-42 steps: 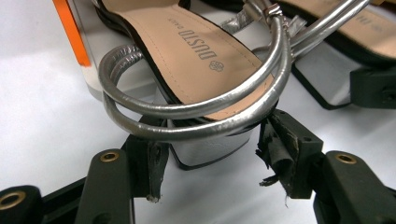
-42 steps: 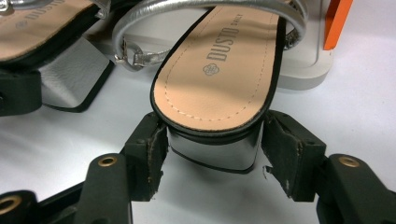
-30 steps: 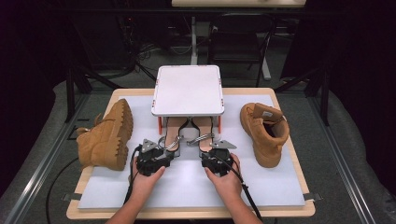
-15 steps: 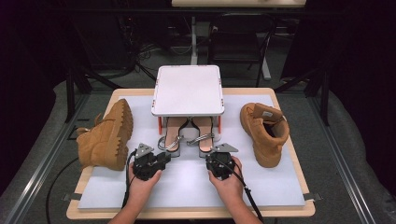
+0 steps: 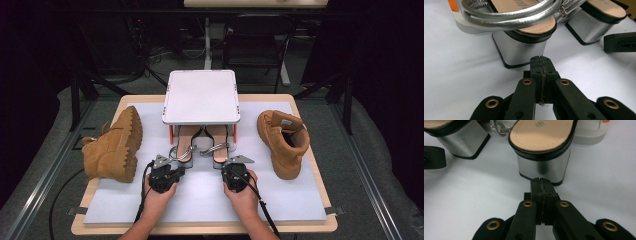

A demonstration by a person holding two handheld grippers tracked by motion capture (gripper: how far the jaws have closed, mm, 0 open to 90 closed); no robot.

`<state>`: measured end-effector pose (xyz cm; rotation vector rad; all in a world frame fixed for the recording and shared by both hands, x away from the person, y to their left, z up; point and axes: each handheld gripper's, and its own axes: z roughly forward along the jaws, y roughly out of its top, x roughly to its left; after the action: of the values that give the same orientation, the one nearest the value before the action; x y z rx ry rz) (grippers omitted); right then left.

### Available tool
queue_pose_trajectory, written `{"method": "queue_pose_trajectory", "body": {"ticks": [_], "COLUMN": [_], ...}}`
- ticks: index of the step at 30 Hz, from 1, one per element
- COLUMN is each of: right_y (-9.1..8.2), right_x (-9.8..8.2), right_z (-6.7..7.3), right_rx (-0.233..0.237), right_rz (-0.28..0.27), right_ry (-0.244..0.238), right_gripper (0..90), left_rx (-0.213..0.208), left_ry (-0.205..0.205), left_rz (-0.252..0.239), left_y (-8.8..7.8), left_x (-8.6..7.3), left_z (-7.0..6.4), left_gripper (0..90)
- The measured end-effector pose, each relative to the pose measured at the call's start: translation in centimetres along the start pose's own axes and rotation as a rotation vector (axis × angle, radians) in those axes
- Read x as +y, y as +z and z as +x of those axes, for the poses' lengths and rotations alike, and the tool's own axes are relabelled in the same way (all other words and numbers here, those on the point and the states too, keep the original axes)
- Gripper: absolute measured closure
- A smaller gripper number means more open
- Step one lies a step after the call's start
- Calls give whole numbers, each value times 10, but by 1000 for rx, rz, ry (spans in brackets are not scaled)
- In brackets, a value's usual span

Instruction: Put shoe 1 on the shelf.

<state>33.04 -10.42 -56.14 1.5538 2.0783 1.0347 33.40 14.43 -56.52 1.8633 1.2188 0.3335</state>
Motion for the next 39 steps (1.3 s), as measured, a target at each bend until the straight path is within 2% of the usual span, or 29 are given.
{"method": "queue_pose_trajectory", "body": {"ticks": [7,10,20,22,39], "right_y": [1,-2,-12,-13,-18], "right_x": [0,1,8,10,20], "right_z": [-2,0,3,4,8], "right_rx": [-2,2,24,10,15], "right_rz": [-3,-19,-67,-58,-88], "right_ry": [12,13,18,-1,-1], "right_gripper": [900,900,900,900,900], "left_rx": [13,20,13,9,12], "left_ry": [-12,-2,-9,-12,-16], "left_rz": [4,-1,-29,-24,-43], "left_y": [5,5,-7,-7,-12], "left_x": [2,3,12,12,23], "left_z": [2,1,1,2,1], "left_gripper": [900,900,900,900,900]}}
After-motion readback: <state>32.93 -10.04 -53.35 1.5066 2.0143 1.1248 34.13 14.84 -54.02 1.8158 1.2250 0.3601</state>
